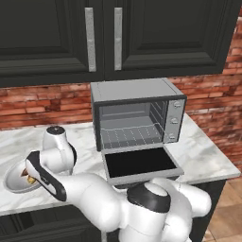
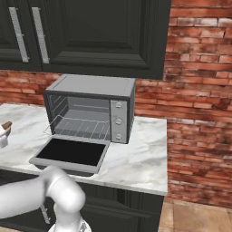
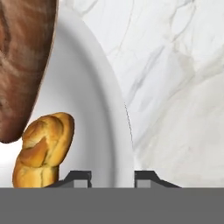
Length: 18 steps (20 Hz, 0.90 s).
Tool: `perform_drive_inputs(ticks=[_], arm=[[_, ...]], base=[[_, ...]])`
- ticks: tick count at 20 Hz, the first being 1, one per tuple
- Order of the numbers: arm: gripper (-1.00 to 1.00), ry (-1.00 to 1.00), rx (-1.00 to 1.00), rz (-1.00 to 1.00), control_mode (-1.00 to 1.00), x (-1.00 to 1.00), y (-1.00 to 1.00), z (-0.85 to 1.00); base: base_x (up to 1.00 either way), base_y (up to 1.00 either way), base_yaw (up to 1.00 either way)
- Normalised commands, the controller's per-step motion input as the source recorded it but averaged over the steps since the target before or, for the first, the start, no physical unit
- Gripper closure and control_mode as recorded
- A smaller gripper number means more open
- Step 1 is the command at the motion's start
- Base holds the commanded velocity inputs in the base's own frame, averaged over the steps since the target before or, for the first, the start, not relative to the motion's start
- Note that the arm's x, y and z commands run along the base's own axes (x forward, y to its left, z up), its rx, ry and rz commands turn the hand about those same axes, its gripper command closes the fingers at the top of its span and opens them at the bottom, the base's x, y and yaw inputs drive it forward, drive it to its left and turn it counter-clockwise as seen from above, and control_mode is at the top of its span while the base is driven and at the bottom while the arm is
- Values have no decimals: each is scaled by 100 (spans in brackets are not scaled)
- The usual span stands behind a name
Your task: Pick up the heated bread from the toaster oven and place it in the bowl. Then move the bread bowl to the dining counter.
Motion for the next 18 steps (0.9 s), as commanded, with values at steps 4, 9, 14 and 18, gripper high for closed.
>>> perform_drive_inputs(ticks=[4,9,14,18], arm=[[100,-20,0,-18,-100,-73,-41,44],[100,-24,0,-22,-100,-66,-44,81],[100,-15,3,-21,-100,-64,-61,98],[100,-7,11,-14,-100,-88,-76,100]], base=[[0,0,0],[0,0,0],[0,0,0],[0,0,0]])
